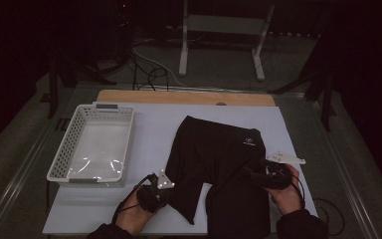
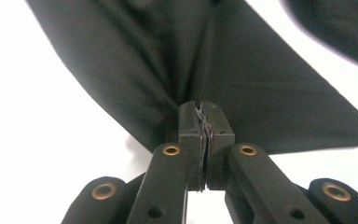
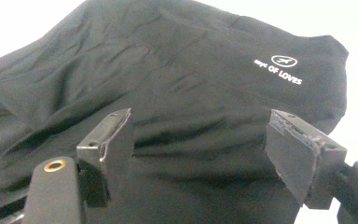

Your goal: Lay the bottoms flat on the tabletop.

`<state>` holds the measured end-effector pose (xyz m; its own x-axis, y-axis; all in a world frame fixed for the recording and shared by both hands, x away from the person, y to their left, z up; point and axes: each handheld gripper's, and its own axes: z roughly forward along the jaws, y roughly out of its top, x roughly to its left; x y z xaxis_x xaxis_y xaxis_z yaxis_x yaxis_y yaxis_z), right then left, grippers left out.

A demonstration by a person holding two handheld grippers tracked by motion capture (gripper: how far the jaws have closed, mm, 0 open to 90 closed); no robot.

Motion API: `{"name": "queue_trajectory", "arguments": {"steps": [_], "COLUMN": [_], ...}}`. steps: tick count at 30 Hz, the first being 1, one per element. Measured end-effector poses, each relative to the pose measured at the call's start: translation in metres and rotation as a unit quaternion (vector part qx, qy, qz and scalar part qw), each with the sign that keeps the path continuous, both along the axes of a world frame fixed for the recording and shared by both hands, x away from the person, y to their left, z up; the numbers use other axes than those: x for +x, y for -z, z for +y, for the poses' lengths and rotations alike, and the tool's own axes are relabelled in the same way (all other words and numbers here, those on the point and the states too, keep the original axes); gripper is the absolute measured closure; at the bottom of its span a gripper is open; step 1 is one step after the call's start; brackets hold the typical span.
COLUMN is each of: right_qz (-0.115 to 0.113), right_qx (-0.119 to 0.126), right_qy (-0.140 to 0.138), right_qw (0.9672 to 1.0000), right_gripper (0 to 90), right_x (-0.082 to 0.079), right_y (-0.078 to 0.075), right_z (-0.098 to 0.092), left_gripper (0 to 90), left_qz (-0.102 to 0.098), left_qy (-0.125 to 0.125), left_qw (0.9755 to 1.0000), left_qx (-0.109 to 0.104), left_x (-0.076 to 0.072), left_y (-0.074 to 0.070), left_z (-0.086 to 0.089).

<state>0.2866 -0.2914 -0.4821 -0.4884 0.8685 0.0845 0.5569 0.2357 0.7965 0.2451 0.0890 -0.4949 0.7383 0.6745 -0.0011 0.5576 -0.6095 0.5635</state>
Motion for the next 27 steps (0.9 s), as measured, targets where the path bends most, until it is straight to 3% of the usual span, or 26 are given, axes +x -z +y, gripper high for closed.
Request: {"name": "queue_trajectory", "arguments": {"steps": [2,4,9,14,22,27], "right_qz": [0.000,0.001,0.001,0.002,0.002,0.002], "right_qx": [-0.002,-0.001,-0.003,-0.003,-0.003,-0.003], "right_qy": [0.001,-0.001,0.000,-0.001,0.000,0.000], "right_qw": [1.0000,1.0000,1.0000,1.0000,1.0000,1.0000], "right_gripper": [24.5,24.5,24.5,24.5,24.4,24.4], "right_x": [0.000,0.000,0.000,0.001,0.001,0.001], "right_y": [0.000,0.000,0.001,0.001,0.002,0.002], "right_z": [0.000,0.000,0.001,0.002,0.002,0.000], "left_gripper": [88.8,85.2,63.3,51.5,42.7,44.7], "left_qz": [-0.005,-0.009,-0.013,-0.001,0.004,-0.004], "left_qy": [-0.022,-0.033,-0.011,0.014,0.026,0.030], "left_qw": [0.9997,0.9993,0.9978,0.9967,0.9972,0.9980], "left_qx": [0.002,-0.012,-0.064,-0.080,-0.070,-0.056], "left_x": [0.003,0.004,0.004,0.005,0.012,0.015], "left_y": [0.000,0.000,-0.003,0.001,0.012,0.016], "left_z": [0.004,0.004,-0.012,-0.036,-0.062,-0.071]}}
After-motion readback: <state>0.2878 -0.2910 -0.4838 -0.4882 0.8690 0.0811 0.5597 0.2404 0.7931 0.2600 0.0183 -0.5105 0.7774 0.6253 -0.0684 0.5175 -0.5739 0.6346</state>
